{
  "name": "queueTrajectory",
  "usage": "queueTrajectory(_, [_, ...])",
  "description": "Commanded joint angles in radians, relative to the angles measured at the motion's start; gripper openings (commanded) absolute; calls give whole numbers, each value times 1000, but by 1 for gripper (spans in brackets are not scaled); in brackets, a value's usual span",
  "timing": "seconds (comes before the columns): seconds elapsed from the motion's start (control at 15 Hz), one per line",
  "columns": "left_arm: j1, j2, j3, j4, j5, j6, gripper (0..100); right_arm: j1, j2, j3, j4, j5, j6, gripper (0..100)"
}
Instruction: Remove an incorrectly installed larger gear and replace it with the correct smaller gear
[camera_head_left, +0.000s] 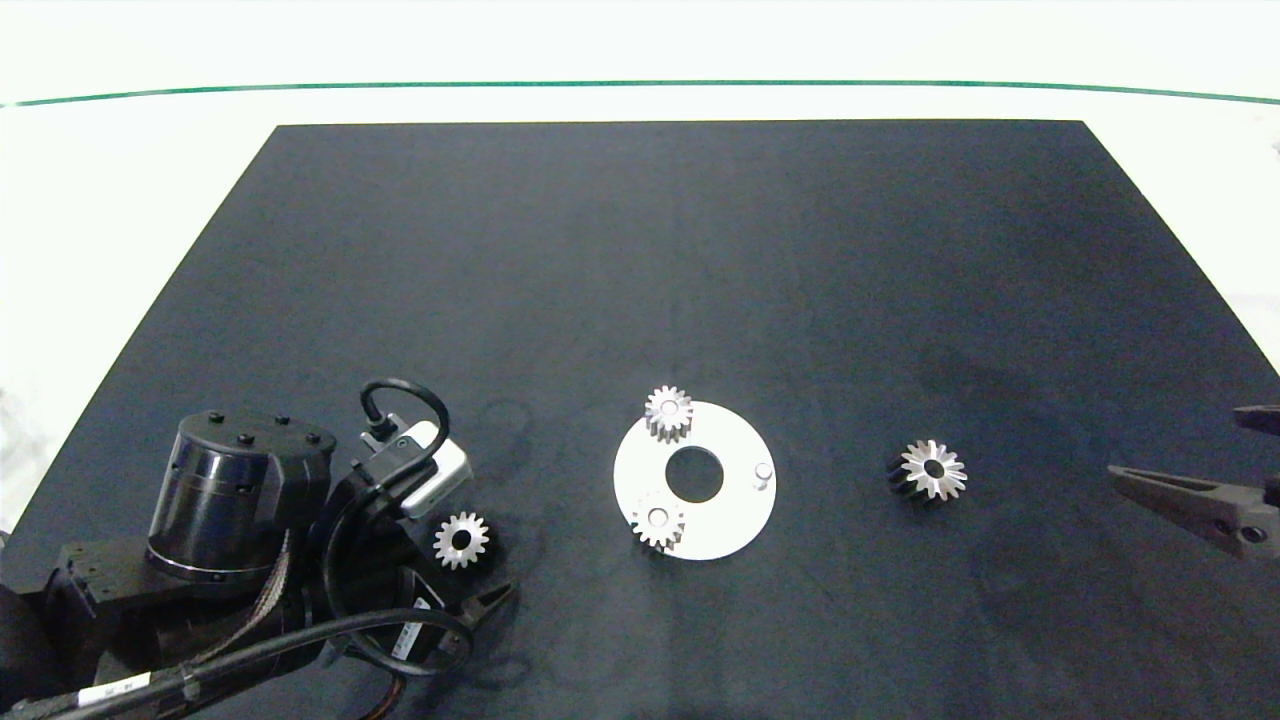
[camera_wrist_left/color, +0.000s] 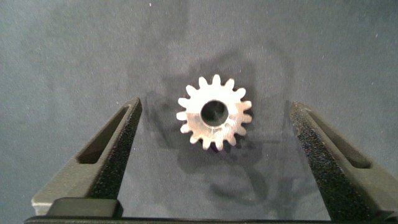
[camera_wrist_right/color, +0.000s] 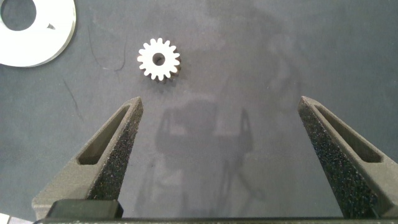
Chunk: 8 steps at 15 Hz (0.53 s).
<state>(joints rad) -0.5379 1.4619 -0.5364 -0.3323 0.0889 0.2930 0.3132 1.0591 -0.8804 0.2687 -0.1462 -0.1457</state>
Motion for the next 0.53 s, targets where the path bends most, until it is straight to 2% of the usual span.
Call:
queueTrajectory(0.07, [-1, 3, -4, -2, 2, 2, 92, 1, 2, 0, 1, -1, -2, 100])
queueTrajectory(0.53, [-2, 3, 10, -2, 2, 2, 78, 0, -5, 3, 1, -1, -2, 100])
